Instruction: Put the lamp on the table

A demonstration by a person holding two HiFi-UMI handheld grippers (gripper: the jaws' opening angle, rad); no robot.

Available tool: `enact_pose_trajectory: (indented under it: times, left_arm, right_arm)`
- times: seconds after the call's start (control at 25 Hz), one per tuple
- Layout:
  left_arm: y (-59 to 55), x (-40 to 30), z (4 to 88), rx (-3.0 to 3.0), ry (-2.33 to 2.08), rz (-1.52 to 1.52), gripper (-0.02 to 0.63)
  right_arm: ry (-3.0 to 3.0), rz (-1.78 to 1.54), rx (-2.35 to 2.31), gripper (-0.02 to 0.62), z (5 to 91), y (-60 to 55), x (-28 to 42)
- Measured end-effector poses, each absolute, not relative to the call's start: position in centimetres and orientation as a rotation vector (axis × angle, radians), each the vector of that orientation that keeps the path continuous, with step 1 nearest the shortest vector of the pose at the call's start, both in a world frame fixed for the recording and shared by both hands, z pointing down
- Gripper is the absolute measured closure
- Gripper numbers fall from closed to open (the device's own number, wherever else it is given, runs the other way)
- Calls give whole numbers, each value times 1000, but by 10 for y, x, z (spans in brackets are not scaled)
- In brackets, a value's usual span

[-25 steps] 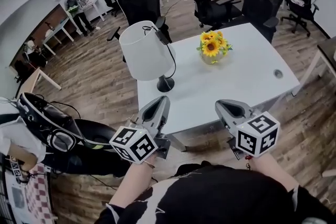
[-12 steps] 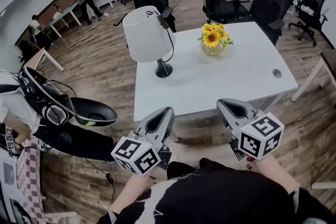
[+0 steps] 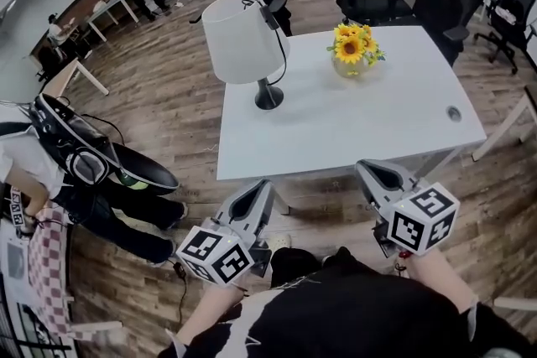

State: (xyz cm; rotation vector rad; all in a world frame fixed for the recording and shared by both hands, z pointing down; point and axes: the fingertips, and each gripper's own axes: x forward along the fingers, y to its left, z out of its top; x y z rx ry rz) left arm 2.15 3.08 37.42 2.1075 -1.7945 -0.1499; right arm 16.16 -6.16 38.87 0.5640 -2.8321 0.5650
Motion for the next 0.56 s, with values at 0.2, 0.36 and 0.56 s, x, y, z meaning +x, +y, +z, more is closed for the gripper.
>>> enact_pose_trajectory:
  times: [0.2,0.36,0.56]
  left_arm:
    - [30,19,382,2083,-1790,-146,592]
    - [28,17,386,2073,-1790,-150,592]
    - [25,14,388,2062,-1789,-148,592]
  right_arm:
    - [-2811,582,569,580,393,-64,159]
    - [-2811,583,554,580,398,-67,156]
    - [-2801,590,546,580,400,-69,150]
